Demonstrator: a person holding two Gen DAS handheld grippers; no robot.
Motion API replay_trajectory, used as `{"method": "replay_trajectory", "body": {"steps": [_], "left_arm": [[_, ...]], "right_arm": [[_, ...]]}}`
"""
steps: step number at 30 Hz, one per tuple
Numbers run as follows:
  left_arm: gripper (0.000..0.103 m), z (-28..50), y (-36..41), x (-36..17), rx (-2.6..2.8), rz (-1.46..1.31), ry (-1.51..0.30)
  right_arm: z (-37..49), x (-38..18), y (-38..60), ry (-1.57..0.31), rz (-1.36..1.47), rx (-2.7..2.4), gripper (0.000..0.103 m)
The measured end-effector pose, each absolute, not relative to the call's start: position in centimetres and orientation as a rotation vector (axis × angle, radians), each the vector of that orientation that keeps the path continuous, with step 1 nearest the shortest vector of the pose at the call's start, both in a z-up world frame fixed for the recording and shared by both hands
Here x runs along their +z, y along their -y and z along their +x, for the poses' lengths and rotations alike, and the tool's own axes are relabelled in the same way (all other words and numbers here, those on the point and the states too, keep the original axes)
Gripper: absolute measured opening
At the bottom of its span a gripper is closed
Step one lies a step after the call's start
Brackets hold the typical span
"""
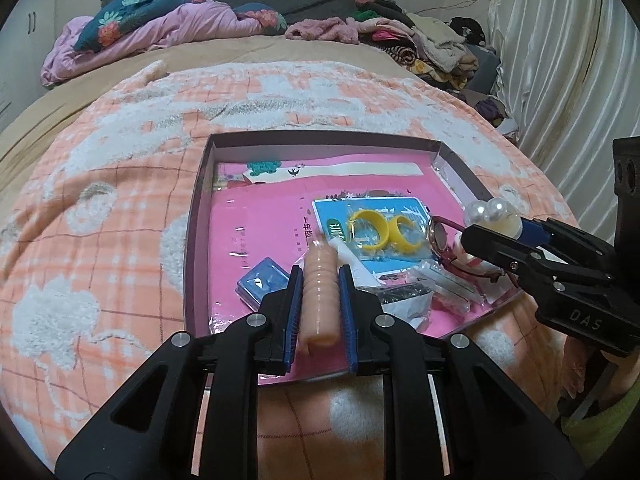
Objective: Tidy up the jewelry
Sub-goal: 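Place the coil hair tie in the box with the left tool while the right places the pearls, then open both tools and pull them back from the box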
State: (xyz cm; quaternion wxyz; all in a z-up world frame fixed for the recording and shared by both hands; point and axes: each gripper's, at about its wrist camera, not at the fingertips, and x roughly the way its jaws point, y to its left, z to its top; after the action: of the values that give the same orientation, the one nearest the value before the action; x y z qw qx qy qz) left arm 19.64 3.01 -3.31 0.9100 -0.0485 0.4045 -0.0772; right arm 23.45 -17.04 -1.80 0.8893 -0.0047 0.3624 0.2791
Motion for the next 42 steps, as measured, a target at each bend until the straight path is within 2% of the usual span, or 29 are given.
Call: {"method": "replay_trajectory", "body": {"steps": [19,24,28,34,40,42], "left_arm": [[0.014,19.9,-3.1,-3.5,-0.149,-0.097,-0.837],[0.016,19.9,-3.0,-3.6,-0.147,-0.097,-0.838],[0.016,19.8,-3.0,-3.7,-0.143,-0.101,-0.839],[0.024,19.5,-3.0,-3.6,-0.133,-0.094,-0.856],[0.04,18.8,-3.2,-2.7,-0.122,-0.102,-0.845],[0.048,18.6,-3.3,-2.2,-0.118,-0.108,-0.834]], "right_arm": [[24.4,-3.0,17.0,-0.782,0.004,0.561,0.05],[24.0,-2.6,17.2,-0.77,0.017,0.561,0.062],[23.6,-2.1,17.6,-0.763,0.03,0.558,0.066],[22.9,-1.4,18.3,-0.752,0.047,0.548,0.078],[21.8,-0.3,18.9,-0.733,0.058,0.539,0.089],[21.3,0.2,19.2,-0.726,0.068,0.539,0.092]]}}
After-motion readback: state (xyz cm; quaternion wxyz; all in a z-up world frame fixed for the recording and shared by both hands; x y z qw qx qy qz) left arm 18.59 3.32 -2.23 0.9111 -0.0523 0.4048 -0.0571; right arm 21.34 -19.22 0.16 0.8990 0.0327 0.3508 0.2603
